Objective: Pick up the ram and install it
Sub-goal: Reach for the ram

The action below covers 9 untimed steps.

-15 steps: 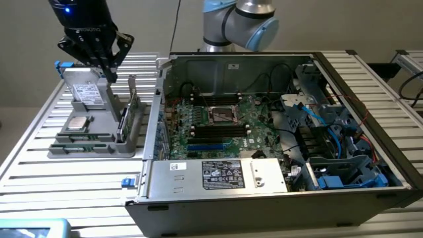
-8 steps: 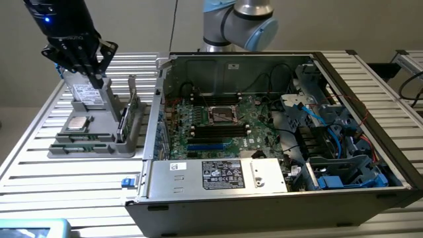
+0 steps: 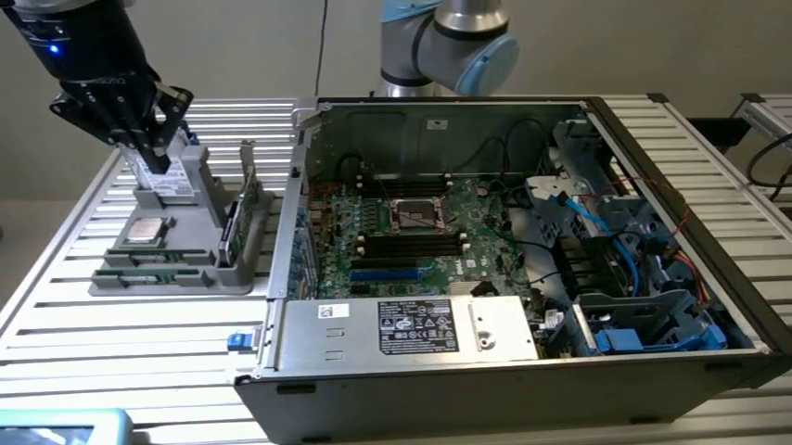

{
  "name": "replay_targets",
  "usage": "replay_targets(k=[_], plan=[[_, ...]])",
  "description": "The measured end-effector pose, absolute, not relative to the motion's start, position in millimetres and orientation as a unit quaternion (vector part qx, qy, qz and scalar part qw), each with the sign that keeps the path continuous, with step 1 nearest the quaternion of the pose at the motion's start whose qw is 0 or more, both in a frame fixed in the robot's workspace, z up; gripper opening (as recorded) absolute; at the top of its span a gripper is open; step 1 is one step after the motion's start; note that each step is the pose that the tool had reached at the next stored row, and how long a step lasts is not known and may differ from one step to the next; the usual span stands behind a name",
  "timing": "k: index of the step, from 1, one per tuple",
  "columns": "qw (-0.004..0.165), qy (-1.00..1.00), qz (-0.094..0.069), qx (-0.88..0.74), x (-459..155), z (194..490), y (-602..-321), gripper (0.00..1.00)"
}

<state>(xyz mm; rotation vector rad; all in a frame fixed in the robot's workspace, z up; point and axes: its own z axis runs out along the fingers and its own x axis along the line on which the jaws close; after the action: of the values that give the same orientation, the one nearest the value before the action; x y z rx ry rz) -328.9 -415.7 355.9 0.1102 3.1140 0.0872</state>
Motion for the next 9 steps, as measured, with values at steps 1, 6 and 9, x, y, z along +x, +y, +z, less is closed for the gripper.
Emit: replay_targets(k=[1, 6, 9], plan=[[0.012, 0.999, 0.028, 0.035, -332.8, 355.4, -415.7, 0.11], [0.012, 0.999, 0.026, 0.035, -348.9, 353.3, -415.7, 0.11], [0.012, 0.999, 0.026, 0.035, -358.4, 352.0, -415.7, 0.11]])
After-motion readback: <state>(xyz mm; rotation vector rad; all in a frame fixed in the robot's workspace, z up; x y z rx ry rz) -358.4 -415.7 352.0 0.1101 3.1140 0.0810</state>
